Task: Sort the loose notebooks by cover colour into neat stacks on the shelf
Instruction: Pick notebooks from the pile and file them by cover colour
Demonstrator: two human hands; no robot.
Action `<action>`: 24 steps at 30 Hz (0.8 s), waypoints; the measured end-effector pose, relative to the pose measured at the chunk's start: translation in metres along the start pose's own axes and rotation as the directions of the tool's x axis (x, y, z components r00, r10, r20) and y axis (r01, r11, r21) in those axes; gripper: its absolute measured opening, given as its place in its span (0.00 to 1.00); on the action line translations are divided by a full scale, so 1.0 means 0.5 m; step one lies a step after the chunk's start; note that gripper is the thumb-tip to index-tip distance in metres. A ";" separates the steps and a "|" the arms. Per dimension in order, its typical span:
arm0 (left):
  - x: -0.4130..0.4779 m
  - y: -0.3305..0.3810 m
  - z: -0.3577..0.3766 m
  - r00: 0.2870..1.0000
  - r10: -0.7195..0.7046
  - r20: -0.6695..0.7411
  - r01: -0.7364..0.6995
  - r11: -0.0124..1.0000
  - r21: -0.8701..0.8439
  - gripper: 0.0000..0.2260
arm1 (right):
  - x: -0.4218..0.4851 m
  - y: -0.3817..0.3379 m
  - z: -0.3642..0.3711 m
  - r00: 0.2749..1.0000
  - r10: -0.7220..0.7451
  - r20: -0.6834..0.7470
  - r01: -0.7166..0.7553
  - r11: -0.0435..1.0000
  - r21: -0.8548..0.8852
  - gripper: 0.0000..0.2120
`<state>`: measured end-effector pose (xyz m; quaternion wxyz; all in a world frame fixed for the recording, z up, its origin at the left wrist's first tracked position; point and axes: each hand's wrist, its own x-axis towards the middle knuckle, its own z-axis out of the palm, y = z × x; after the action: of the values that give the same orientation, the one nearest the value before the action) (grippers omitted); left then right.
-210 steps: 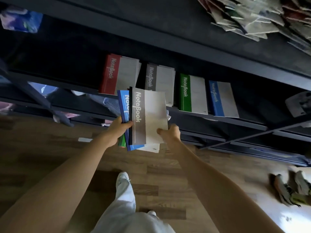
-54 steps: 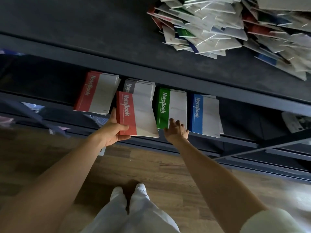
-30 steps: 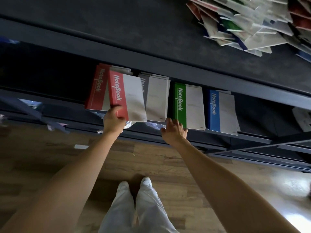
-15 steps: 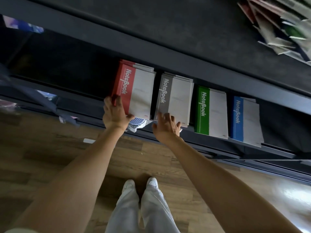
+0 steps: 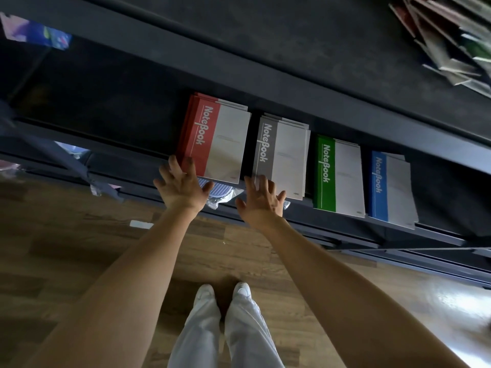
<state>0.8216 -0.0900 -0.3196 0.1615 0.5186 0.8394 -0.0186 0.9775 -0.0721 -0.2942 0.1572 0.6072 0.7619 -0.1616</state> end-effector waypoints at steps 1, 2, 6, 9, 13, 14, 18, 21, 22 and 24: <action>-0.006 -0.003 -0.002 1.000 0.015 0.007 -0.015 1.000 0.016 0.34 | -0.005 0.001 -0.003 1.000 0.007 0.007 -0.007 1.000 -0.006 0.31; -0.015 -0.006 -0.004 0.999 0.036 0.007 -0.036 0.999 0.028 0.34 | -0.011 0.003 -0.006 1.000 0.013 0.014 -0.013 1.000 -0.011 0.32; -0.059 -0.014 -0.012 0.986 0.158 -0.044 -0.152 0.982 0.113 0.36 | -0.035 0.013 -0.011 0.999 0.031 0.012 -0.031 1.000 -0.001 0.33; -0.099 -0.012 -0.018 0.978 0.203 -0.056 -0.190 0.965 0.178 0.37 | -0.066 0.029 -0.012 0.999 0.029 -0.035 -0.029 1.000 0.002 0.32; -0.167 -0.002 -0.028 0.973 0.227 -0.047 -0.212 0.953 0.215 0.37 | -0.129 0.061 -0.011 0.997 0.017 -0.074 -0.018 1.000 -0.014 0.32; -0.188 0.003 -0.030 0.972 0.230 -0.049 -0.214 0.952 0.218 0.37 | -0.148 0.071 -0.011 0.996 0.013 -0.086 -0.015 1.000 -0.018 0.31; -0.278 0.033 -0.046 0.968 0.238 -0.084 -0.215 0.953 0.214 0.36 | -0.229 0.116 -0.018 0.990 -0.005 -0.138 0.000 0.999 -0.039 0.32; -0.373 0.067 -0.069 0.959 0.235 -0.160 -0.205 0.961 0.185 0.36 | -0.318 0.166 -0.032 0.977 -0.028 -0.210 0.013 0.997 -0.074 0.33; -0.408 0.080 -0.076 0.951 0.245 -0.188 -0.212 0.961 0.179 0.35 | -0.351 0.183 -0.038 0.973 -0.038 -0.229 0.018 0.996 -0.087 0.34; -0.476 0.108 -0.090 0.929 0.279 -0.243 -0.242 0.955 0.172 0.35 | -0.417 0.219 -0.050 0.963 -0.054 -0.266 0.026 0.994 -0.107 0.34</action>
<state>0.9552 -0.2621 -0.2005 0.0124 0.6332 0.7737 0.0141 1.1274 -0.2202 -0.1869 0.0802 0.5991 0.7955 -0.0418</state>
